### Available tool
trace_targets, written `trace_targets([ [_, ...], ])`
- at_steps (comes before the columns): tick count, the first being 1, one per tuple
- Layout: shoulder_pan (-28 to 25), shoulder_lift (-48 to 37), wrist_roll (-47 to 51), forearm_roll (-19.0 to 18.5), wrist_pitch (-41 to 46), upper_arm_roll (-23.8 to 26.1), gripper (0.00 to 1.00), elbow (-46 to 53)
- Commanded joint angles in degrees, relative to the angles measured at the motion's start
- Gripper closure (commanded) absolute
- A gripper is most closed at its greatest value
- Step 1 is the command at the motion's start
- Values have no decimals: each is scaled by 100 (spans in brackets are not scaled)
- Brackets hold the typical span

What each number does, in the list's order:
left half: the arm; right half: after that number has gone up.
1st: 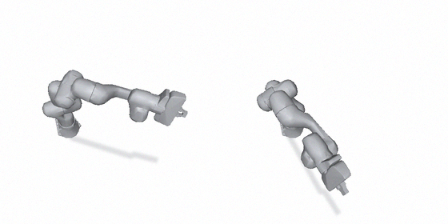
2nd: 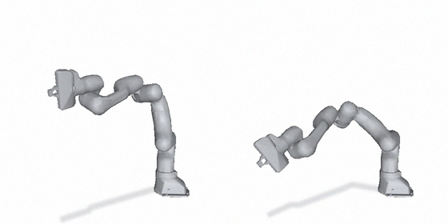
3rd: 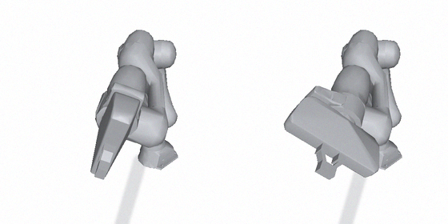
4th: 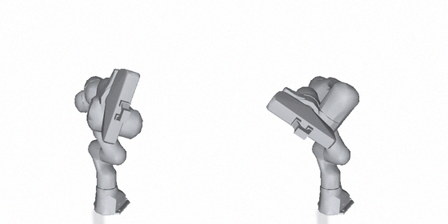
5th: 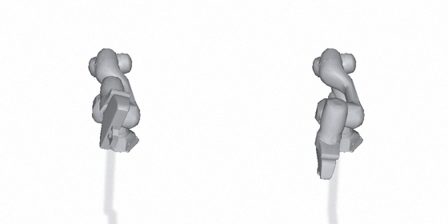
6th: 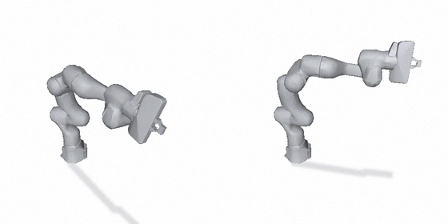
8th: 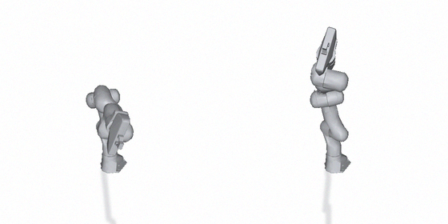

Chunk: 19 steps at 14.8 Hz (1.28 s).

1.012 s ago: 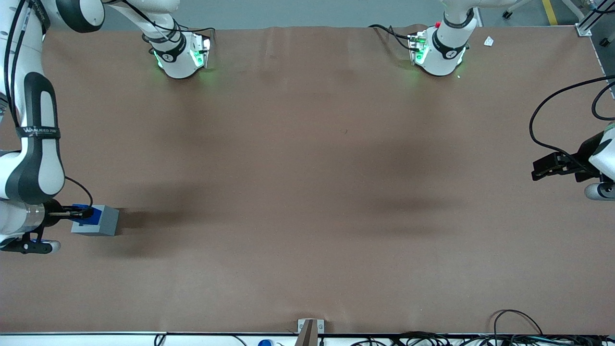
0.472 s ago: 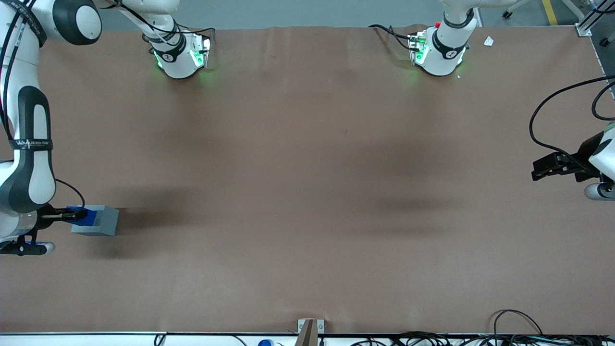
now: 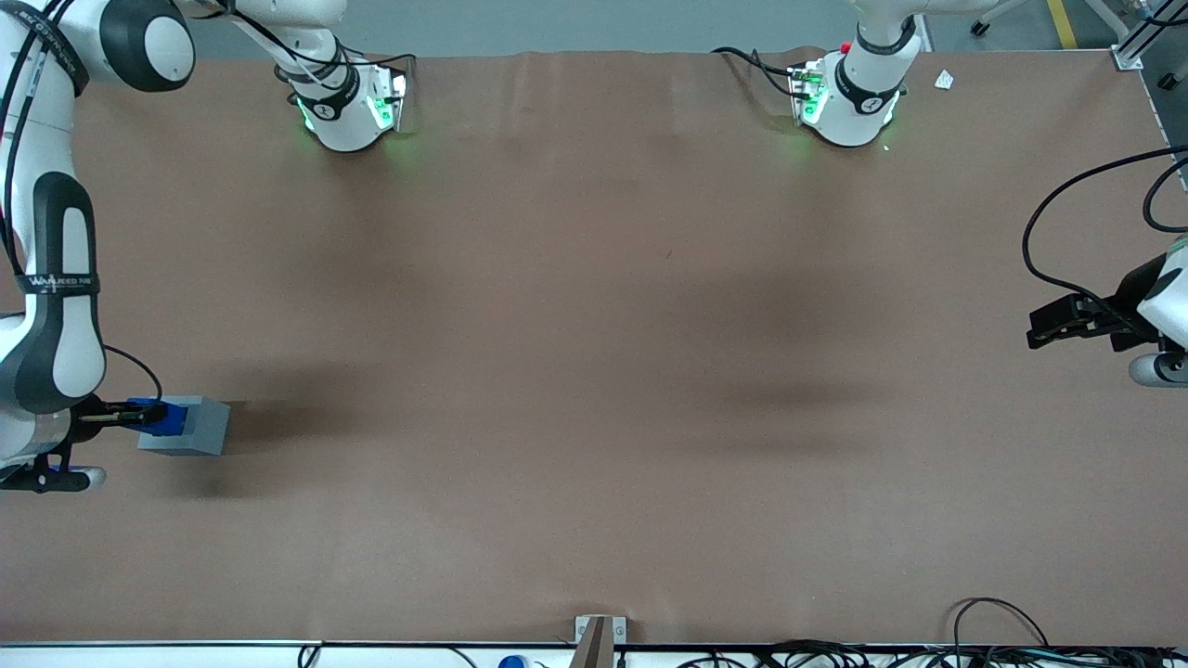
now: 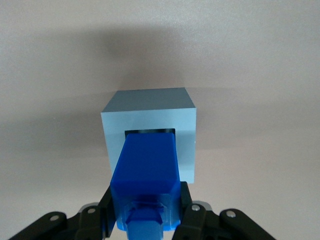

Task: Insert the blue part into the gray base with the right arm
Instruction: 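Lower the blue block into the gray base's square opening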

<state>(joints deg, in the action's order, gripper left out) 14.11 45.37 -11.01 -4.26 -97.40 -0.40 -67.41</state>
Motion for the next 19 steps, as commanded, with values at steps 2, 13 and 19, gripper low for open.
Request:
trace_targets([
  [2, 75, 77, -86, -75, 37, 84, 97, 140],
  [13, 83, 165, -103, -67, 10, 84, 95, 105],
  [19, 110, 183, -191, -67, -34, 84, 0, 113],
])
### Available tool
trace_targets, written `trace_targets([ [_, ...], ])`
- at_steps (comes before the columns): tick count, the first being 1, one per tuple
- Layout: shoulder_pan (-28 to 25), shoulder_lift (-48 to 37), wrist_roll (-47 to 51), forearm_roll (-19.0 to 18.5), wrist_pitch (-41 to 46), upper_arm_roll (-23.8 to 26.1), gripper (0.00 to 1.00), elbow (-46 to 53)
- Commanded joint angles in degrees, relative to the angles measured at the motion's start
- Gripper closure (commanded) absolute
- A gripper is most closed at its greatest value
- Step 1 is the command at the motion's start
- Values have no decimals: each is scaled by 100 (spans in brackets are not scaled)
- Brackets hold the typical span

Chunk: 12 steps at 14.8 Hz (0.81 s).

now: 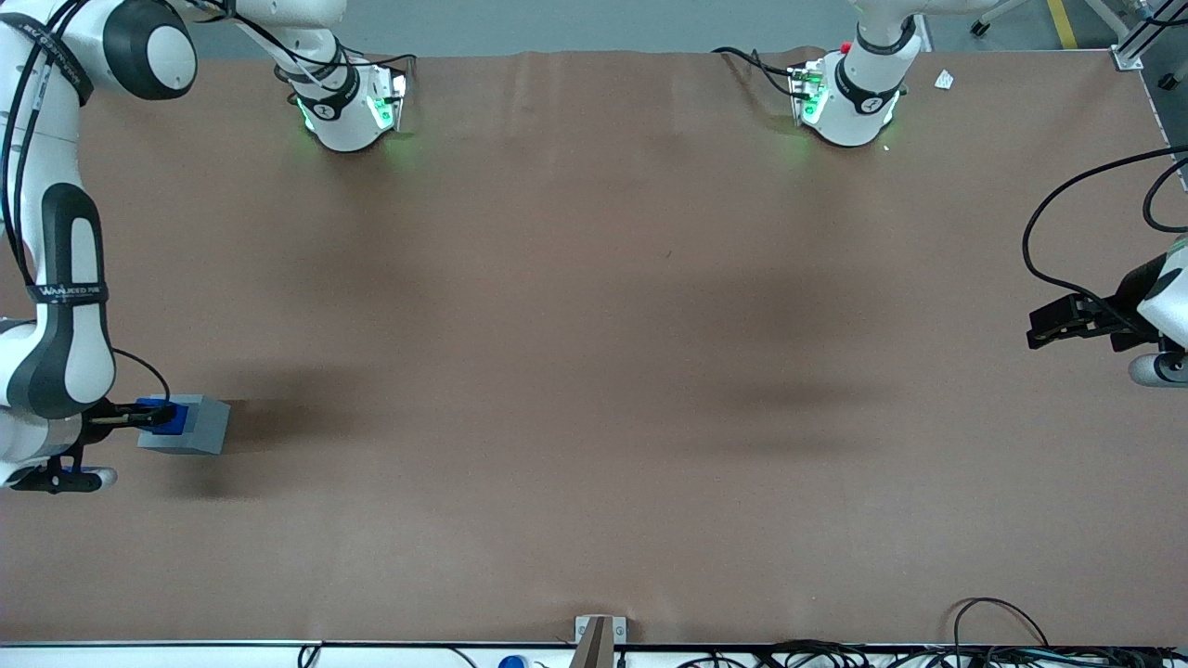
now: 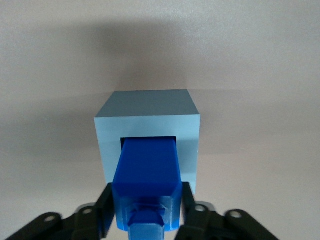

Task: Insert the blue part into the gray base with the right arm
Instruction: 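Lower the blue block into the gray base's square opening, then open the right gripper and raise it off the block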

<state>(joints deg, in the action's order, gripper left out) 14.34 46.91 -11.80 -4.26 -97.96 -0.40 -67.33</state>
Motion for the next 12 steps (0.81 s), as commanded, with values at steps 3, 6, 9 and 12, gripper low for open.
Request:
trace_targets([
  [3, 43, -24, -103, -67, 40, 101, 0, 132],
  [6, -10, -304, -86, -14, 102, 154, 0, 132],
  [9, -10, -1005, -77, 65, 224, 346, 0, 71],
  [12, 16, -1630, -24, 607, 821, 541, 0, 71],
])
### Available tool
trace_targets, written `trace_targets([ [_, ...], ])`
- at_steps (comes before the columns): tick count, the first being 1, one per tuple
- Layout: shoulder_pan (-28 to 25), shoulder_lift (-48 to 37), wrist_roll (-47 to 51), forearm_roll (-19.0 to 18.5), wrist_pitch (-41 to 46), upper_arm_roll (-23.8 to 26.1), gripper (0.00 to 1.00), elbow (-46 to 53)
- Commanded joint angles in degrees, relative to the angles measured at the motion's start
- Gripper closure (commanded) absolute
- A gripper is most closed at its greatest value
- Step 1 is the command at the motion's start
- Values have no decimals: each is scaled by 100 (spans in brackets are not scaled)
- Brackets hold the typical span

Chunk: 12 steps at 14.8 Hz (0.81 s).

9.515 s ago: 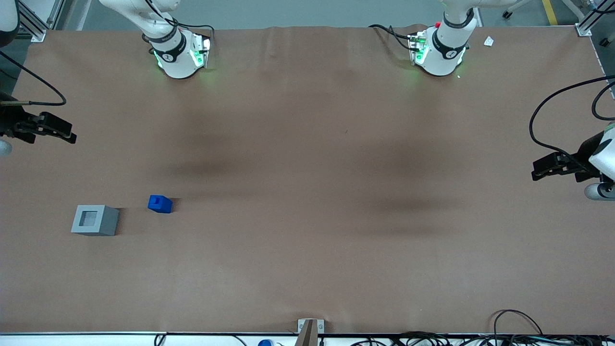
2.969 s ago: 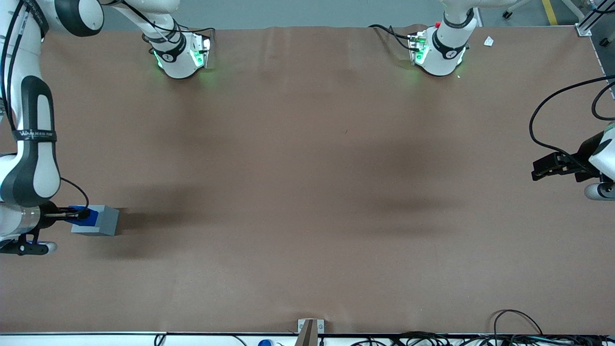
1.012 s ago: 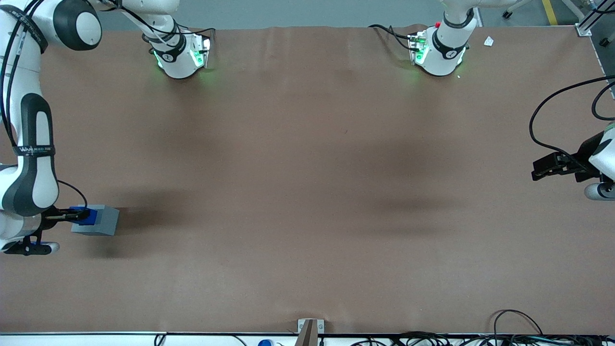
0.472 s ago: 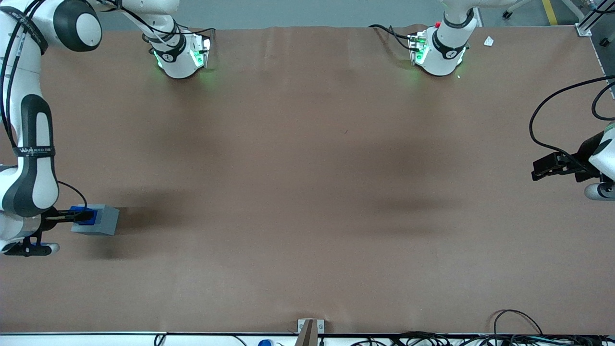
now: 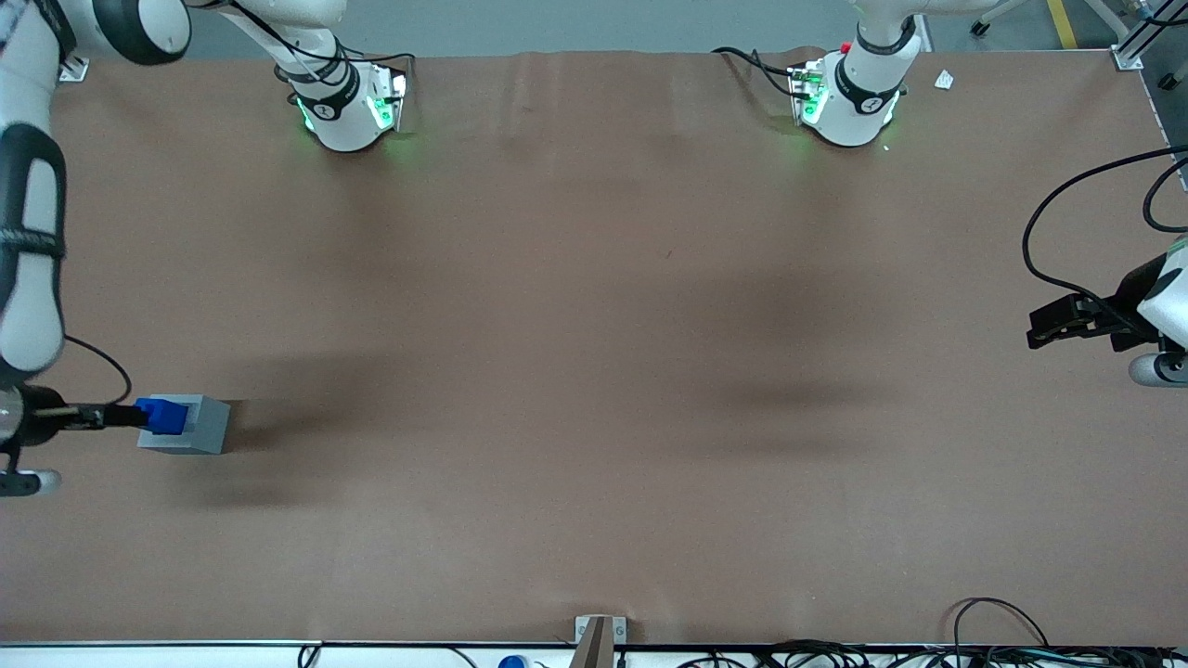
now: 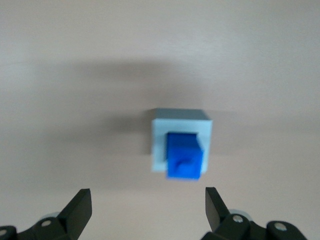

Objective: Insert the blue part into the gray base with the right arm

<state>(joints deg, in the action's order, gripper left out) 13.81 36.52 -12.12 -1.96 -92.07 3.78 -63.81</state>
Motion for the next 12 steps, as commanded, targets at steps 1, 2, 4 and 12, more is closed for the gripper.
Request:
trace_targets([
  [1, 43, -802, 16, 607, 372, 105, 0, -298],
  [2, 8, -1013, 69, 627, 530, 114, 0, -316],
  [4, -316, -1496, 410, 583, 734, 105, 0, -587],
  [12, -740, -3518, 922, 302, 673, 114, 0, -2415],
])
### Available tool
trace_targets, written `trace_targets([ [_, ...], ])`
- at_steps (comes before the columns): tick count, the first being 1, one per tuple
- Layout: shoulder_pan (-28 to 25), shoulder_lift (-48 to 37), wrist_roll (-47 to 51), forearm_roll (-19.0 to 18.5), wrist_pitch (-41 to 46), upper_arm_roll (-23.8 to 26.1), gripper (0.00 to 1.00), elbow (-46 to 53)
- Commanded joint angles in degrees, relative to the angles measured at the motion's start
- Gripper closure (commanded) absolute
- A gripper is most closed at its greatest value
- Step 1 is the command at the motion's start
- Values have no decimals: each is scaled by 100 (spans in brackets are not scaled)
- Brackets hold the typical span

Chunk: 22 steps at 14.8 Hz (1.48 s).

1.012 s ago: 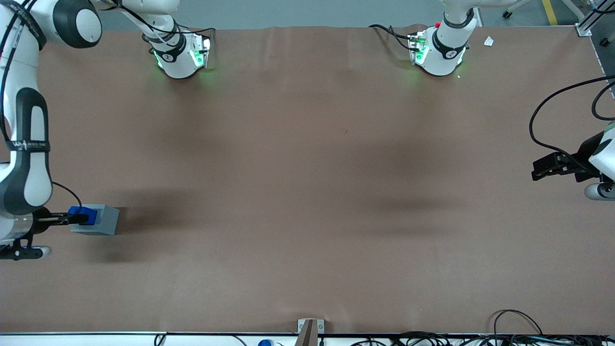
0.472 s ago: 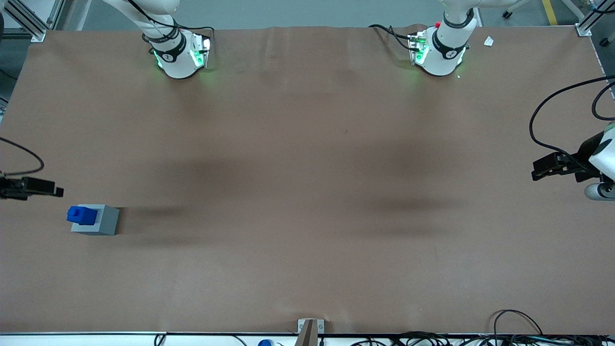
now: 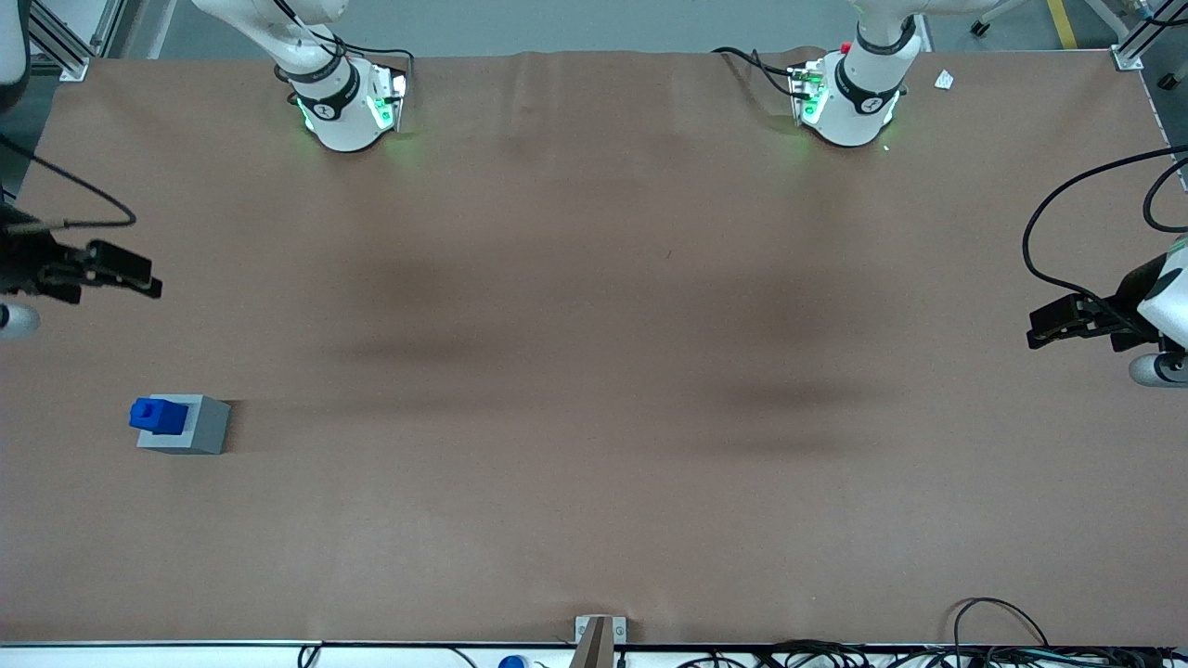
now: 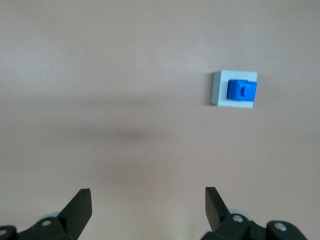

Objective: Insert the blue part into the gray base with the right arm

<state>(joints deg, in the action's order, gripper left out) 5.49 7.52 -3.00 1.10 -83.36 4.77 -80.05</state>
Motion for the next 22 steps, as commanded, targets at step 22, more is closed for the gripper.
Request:
trace_targets([
  [22, 137, -1684, -60, 189, -498, -47, 0, -1945],
])
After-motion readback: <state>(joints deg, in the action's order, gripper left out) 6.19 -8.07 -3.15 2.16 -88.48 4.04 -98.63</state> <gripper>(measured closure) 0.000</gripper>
